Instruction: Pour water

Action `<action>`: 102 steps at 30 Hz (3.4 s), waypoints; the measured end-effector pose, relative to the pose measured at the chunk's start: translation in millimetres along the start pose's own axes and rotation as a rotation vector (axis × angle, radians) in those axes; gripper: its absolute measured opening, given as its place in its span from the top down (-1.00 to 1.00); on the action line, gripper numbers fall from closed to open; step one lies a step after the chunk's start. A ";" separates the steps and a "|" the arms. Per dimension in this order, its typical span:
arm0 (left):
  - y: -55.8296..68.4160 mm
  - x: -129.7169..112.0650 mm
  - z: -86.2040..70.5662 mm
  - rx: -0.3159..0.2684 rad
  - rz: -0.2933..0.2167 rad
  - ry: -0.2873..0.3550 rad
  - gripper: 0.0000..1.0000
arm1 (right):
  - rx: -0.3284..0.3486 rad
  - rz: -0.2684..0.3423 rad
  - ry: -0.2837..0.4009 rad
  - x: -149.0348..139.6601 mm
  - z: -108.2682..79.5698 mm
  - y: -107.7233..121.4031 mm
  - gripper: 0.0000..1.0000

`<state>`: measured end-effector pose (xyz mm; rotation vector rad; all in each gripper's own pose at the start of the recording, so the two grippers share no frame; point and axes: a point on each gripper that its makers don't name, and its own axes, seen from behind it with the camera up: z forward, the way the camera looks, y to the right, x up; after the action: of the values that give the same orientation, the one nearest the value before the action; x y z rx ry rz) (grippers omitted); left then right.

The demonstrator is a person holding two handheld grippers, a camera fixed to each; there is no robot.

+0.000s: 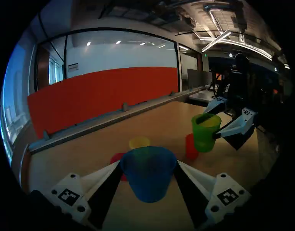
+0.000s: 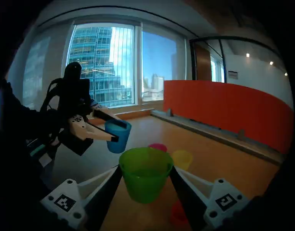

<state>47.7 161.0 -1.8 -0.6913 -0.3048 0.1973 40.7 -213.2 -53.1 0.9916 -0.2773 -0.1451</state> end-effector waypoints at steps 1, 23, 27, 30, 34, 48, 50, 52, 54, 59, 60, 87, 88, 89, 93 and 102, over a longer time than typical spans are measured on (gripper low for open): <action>0.3 -2.9 1.3 -0.002 0.004 -0.010 -0.77 | 0.002 -0.001 -0.008 -2.2 0.9 0.1 -0.80; 10.9 -55.4 15.8 -0.066 0.057 -0.178 -0.77 | 0.032 -0.037 -0.161 -46.8 18.0 4.2 -0.80; 10.8 -61.9 17.3 -0.073 0.063 -0.197 -0.77 | 0.042 -0.048 -0.188 -54.2 20.1 1.8 -0.80; 10.9 -67.8 17.9 -0.082 0.066 -0.215 -0.77 | 0.050 -0.057 -0.207 -58.9 21.8 0.4 -0.81; 12.1 -75.4 18.9 -0.096 0.076 -0.239 -0.77 | 0.057 -0.067 -0.229 -65.8 24.0 -0.7 -0.81; 11.4 -97.8 28.8 -0.123 0.102 -0.308 -0.77 | 0.067 -0.106 -0.296 -86.2 30.3 -0.8 -0.81; 11.5 -100.4 30.3 -0.125 0.105 -0.315 -0.77 | 0.068 -0.110 -0.305 -89.0 31.0 -0.8 -0.81; 11.6 -103.1 31.6 -0.127 0.106 -0.321 -0.78 | 0.070 -0.114 -0.314 -91.8 31.5 -0.8 -0.81; 11.8 -106.3 32.9 -0.129 0.107 -0.327 -0.78 | 0.072 -0.117 -0.323 -94.7 32.0 -0.9 -0.81; 12.9 -112.1 35.8 -0.138 0.104 -0.333 -0.77 | 0.074 -0.127 -0.336 -99.2 33.8 -0.9 -0.81; 13.1 -113.0 36.5 -0.140 0.103 -0.333 -0.77 | 0.074 -0.128 -0.338 -99.8 34.2 -0.9 -0.81; 12.2 -127.1 38.2 -0.138 0.096 -0.337 -0.77 | 0.073 -0.127 -0.361 -111.1 37.2 -2.7 -0.81; 11.9 -127.4 38.5 -0.137 0.098 -0.337 -0.78 | 0.074 -0.126 -0.360 -111.2 37.3 -3.0 -0.81; 11.4 -127.8 38.9 -0.135 0.101 -0.338 -0.78 | 0.074 -0.126 -0.360 -111.3 37.5 -3.3 -0.81; 12.1 -129.1 39.3 -0.137 0.107 -0.342 -0.77 | 0.075 -0.126 -0.361 -111.6 38.3 -3.6 -0.81; 10.8 -134.3 39.5 -0.127 0.088 -0.361 -0.77 | 0.079 -0.127 -0.361 -112.9 38.5 -5.4 -0.81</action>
<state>-92.5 155.4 -8.2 -0.7948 -0.6370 0.3906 -78.6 -219.3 -56.4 1.0595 -0.5539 -0.4337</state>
